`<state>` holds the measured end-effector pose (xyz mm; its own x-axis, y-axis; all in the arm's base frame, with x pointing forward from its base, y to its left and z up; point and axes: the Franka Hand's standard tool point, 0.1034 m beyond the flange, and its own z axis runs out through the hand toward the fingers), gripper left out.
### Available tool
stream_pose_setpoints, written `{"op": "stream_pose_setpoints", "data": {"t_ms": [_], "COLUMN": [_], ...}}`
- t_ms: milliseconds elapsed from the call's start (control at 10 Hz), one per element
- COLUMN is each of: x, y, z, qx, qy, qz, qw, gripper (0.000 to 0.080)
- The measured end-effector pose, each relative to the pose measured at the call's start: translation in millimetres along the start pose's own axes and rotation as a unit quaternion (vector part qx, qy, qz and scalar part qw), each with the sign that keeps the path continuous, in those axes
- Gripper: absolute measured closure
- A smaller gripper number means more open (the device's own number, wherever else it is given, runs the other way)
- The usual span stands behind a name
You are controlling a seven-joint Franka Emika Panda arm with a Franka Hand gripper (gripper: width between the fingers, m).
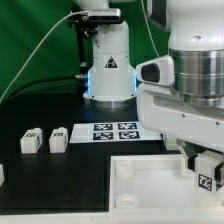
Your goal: Assemble one leg
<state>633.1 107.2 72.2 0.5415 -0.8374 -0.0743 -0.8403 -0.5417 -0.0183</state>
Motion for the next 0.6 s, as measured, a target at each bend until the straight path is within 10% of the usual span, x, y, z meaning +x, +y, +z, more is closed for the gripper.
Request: {"op": "stream_pose_setpoints", "data": {"t_ms": [200,600], "x": [-1.5,-4.0], "y": [5.0,5.0], "z": [0.8,0.6], "qx": [0.031,0.042], "qy": [-0.034,-0.056], "qz": [0.172,0.351], "qw": [0.984,0.934], "gripper": [0.0505,0.0505]}}
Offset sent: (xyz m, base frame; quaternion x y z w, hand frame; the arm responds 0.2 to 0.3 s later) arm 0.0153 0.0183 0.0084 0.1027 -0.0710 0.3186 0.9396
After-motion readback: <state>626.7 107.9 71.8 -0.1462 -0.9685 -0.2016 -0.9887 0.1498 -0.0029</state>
